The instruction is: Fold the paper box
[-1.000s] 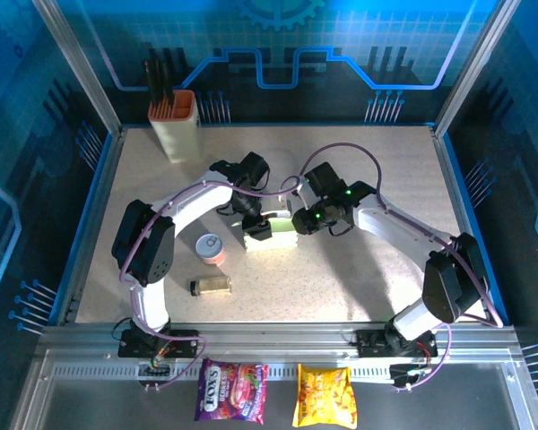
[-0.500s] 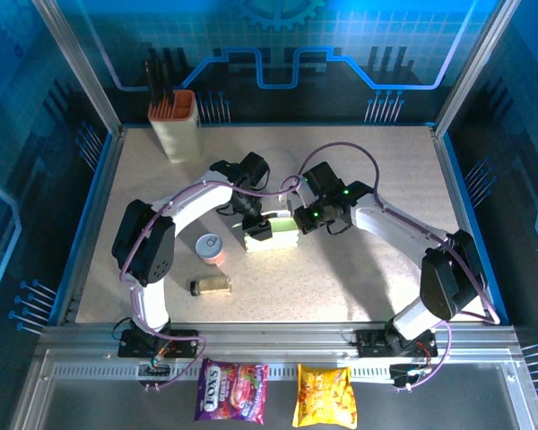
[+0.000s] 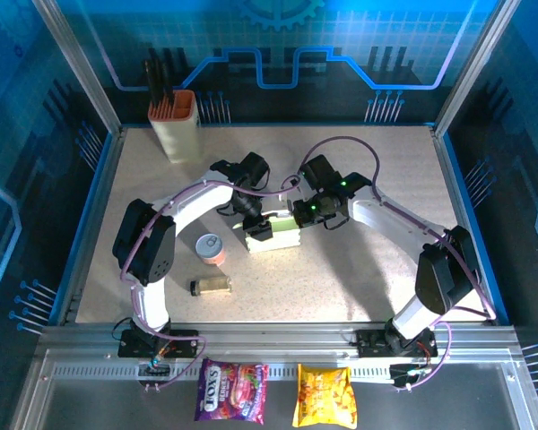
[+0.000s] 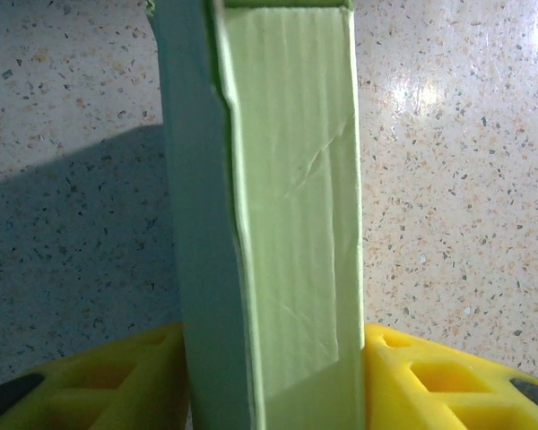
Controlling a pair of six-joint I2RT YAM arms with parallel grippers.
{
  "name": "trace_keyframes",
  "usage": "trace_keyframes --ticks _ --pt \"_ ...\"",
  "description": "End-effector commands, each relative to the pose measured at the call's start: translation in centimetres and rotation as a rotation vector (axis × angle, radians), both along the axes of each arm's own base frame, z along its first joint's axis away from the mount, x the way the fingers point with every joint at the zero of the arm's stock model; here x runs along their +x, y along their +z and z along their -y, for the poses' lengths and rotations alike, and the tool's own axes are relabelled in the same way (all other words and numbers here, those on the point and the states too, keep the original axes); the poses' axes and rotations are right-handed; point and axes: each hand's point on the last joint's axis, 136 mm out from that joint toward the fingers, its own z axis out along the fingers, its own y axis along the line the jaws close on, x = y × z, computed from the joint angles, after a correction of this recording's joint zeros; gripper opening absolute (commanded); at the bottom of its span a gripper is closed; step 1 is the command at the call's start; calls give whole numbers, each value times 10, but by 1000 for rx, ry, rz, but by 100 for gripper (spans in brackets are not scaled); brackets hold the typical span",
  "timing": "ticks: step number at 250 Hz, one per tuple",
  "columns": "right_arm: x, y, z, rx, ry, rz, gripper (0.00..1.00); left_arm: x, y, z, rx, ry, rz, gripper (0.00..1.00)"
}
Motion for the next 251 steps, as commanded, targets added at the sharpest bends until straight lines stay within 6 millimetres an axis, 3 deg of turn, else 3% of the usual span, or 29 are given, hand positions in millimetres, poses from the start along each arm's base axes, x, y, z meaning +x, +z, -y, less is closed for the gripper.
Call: trace_keyframes --ticks 1,61,125,181,222,251 --pt "-4 8 -13 53 -17 -37 7 -5 -4 3 -3 -19 -42 49" --pt "-6 -6 -2 8 -47 -26 6 0 2 2 -4 -3 -4 54" --pt "-4 -10 2 -17 -54 -18 5 15 46 7 -145 98 94 67" --pt "-4 -14 3 -15 -64 -20 4 15 69 0 -201 173 139 69" --pt "-4 -13 2 -12 -73 -20 4 17 79 -10 -234 290 148 70" --pt "-3 -14 3 -19 -83 -18 4 31 93 -24 -280 504 157 71"
